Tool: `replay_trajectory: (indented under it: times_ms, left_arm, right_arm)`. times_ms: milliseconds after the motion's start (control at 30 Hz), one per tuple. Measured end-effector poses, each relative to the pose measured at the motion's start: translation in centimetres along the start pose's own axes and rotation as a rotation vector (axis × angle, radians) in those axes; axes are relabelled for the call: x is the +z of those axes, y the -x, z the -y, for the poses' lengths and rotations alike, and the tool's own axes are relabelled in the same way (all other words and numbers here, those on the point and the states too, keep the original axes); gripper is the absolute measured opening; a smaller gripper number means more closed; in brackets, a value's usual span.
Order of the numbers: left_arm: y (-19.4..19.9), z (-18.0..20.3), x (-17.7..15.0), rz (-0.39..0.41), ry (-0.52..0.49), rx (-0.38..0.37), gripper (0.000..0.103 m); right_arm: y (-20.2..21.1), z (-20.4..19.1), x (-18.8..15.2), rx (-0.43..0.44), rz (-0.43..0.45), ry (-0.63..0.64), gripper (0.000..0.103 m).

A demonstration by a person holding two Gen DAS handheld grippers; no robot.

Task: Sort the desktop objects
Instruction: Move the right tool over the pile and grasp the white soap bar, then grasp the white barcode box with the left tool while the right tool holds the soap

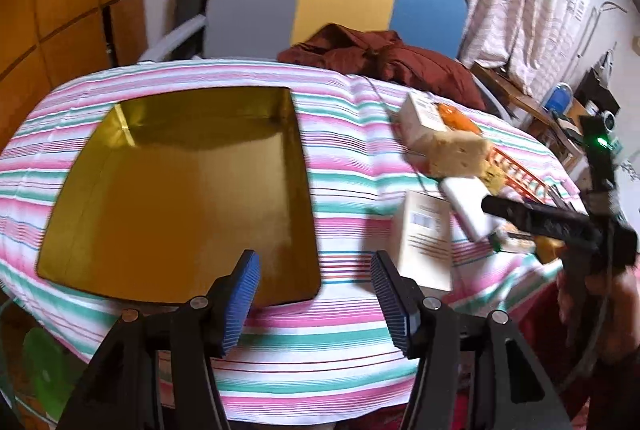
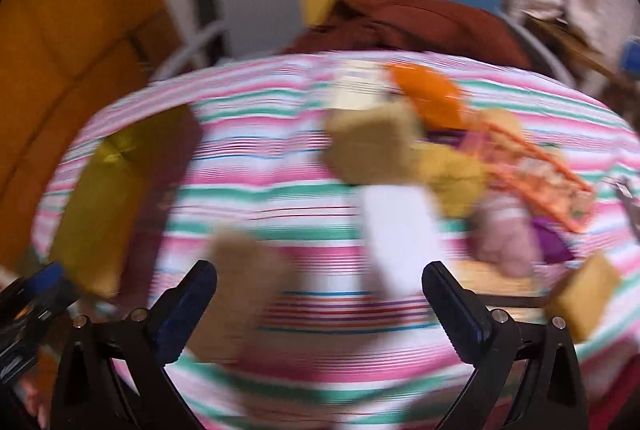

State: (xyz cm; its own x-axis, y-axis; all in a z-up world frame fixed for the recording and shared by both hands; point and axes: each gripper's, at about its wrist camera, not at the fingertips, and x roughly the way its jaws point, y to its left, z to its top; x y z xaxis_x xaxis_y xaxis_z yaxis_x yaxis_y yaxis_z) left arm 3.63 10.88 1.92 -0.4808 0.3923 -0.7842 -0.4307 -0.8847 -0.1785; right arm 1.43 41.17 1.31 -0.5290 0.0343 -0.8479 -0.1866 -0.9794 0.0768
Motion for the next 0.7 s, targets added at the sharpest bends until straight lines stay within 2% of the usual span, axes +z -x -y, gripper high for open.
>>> replay_trajectory:
  times_ms: [100,233,300,400,467,533,700]
  left_arm:
    - [-0.6,1.7,0.5,-0.017,-0.029,-0.024,0.058]
    - [-1.5,4.5,1.2,-0.033,-0.105,-0.057,0.059]
    - [-2.2,5.8,1.4,-0.049,-0.139,-0.061,0.059]
    - [-3.4,7.2,1.5,-0.074,-0.178,-0.075,0.059]
    - [-4.4,7.9,1.5,-0.093,-0.201,-0.077,0.059]
    - [-5.3,8.3,1.5,-0.115,-0.212,-0.092,0.059]
    - [-7.2,8.7,1.5,-0.153,-0.219,-0.143,0.059]
  right_arm:
    - [-1.3,1.6,1.3,-0.087,-0.071,0.039,0.103]
    - [-3.9,2.0,2.2,-0.081,-0.167,0.097,0.101]
    - [-5.0,2.2,2.4,-0.062,-0.196,0.11,0.096]
    - [-6.1,2.0,2.1,-0.053,-0.221,0.119,0.081]
    - [-6.7,2.1,2.0,-0.046,-0.238,0.13,0.064]
    - [-6.8,2.3,1.8,-0.014,-0.248,0.122,0.059]
    - [-6.2,2.7,1.6,0.005,-0.241,0.1,0.058]
